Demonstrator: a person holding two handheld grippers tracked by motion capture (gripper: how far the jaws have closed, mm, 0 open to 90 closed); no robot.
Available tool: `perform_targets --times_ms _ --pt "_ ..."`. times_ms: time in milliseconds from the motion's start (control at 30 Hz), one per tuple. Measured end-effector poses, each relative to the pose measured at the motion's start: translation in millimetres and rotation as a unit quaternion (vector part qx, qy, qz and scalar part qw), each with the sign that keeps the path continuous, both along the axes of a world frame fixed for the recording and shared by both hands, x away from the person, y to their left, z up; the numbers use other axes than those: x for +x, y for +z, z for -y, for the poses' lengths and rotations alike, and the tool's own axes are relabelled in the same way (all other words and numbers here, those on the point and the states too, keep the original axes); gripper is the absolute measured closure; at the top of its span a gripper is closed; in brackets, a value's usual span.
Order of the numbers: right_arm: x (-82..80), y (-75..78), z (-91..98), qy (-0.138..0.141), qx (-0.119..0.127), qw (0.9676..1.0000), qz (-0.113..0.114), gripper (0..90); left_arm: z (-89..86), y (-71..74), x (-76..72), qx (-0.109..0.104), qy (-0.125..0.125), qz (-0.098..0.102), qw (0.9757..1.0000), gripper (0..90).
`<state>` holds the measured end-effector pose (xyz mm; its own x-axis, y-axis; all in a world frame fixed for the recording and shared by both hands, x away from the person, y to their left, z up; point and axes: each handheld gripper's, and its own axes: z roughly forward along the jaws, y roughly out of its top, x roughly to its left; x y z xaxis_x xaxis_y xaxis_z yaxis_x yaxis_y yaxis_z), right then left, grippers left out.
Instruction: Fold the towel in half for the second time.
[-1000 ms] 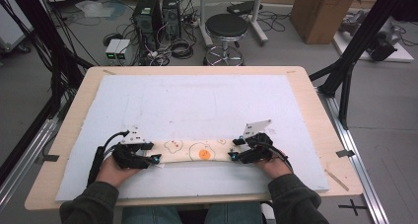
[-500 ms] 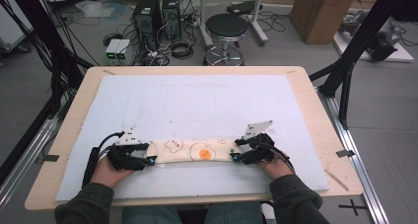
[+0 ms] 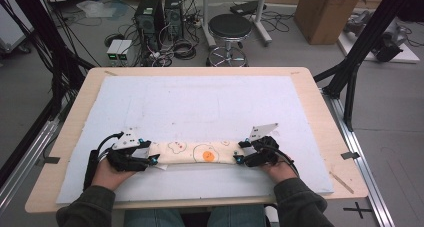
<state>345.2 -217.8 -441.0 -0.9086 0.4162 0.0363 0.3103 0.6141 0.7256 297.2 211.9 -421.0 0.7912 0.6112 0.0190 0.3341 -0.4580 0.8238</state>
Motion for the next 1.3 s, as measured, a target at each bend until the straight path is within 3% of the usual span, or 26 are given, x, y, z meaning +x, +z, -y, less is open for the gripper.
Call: perform_targets --times_ms 100,333,467,1300 --pt "-0.6 0.0 -0.7 -0.002 0.000 1.0000 0.000 41.5 7.4 -1.6 1.1 0.006 -0.006 -0.001 1.0000 41.7" --pt "-1.6 0.5 -0.8 -0.003 -0.003 1.0000 0.001 41.5 9.7 -13.3 8.6 0.045 -0.009 -0.037 0.9982 44.5" --pt "-1.4 0.5 -0.7 -0.002 -0.003 1.0000 0.001 41.5 7.5 -16.0 10.2 0.043 -0.011 -0.047 0.9980 44.6" --pt "-0.4 -1.6 1.3 -0.005 0.008 0.9999 -0.004 41.2 6.2 -18.2 8.4 0.040 -0.009 -0.039 0.9984 44.9"
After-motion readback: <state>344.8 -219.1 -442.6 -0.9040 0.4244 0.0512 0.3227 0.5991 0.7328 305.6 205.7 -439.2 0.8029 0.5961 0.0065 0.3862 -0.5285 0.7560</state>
